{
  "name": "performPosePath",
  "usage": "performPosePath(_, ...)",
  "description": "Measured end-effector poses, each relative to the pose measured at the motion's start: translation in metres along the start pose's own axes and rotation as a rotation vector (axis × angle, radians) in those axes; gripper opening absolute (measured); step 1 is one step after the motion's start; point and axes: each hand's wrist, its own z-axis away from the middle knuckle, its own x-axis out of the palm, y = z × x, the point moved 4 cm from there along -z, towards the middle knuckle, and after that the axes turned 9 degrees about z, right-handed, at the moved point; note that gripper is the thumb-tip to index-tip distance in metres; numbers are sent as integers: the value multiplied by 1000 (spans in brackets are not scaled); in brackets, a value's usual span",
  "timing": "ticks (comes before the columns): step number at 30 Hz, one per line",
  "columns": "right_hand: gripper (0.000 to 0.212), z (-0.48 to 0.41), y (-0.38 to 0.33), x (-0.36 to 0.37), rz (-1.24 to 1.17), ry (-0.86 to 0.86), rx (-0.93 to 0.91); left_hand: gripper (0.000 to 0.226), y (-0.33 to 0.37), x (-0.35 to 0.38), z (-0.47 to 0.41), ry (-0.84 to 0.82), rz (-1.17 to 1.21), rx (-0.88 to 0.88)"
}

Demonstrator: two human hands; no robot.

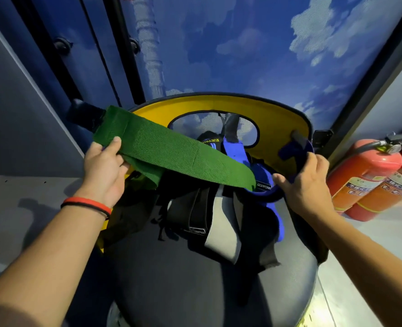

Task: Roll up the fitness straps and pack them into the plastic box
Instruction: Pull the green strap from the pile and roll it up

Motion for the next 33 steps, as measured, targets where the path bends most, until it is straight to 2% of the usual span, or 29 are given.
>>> performPosePath(2,70,-4,8,5,102,-134,3,14,1,-5,-3,51,43,-17)
performPosePath(4,63,1,14,11,332,-319,-1,15,-2,-8,-5,71,49,-28)
performPosePath(5,63,5,15,11,465,-337,-22,16,-3,-8,-4,64,43,-36)
performPosePath(8,53,12,-3,8,683,-143,-152,14,-4,0,3,0,66,-107)
performPosePath(10,38,16,-30,10,592,25,-294,18,-3,8,10,-62,109,-177)
performPosePath(12,34,16,-54,19,421,20,-415,25,-2,15,21,-107,117,-256)
performPosePath(14,61,16,-65,37,253,-161,-460,29,-2,17,28,-140,109,-288)
performPosePath(16,92,15,-63,53,199,-317,-487,26,4,16,34,-151,102,-276)
performPosePath(18,104,14,-59,61,216,-423,-474,24,6,12,36,-171,80,-261)
performPosePath(20,104,17,-59,65,260,-494,-441,24,4,9,36,-215,51,-262)
performPosePath(22,96,18,-63,62,344,-453,-427,20,0,3,31,-229,23,-238)
performPosePath(25,56,9,-59,49,431,-262,-396,13,-4,-8,15,-154,-9,-166)
performPosePath(27,38,3,-50,41,373,-218,-359,20,-2,-12,8,-97,-18,-111)
performPosePath(29,31,-1,-45,30,310,-176,-346,23,0,-16,2,-26,-69,-58)
performPosePath(31,24,-5,-48,17,246,-61,-342,23,-2,-22,-2,18,-205,-13)
performPosePath(33,19,-8,-58,1,91,64,-317,48,-6,-23,-2,1,-432,44)
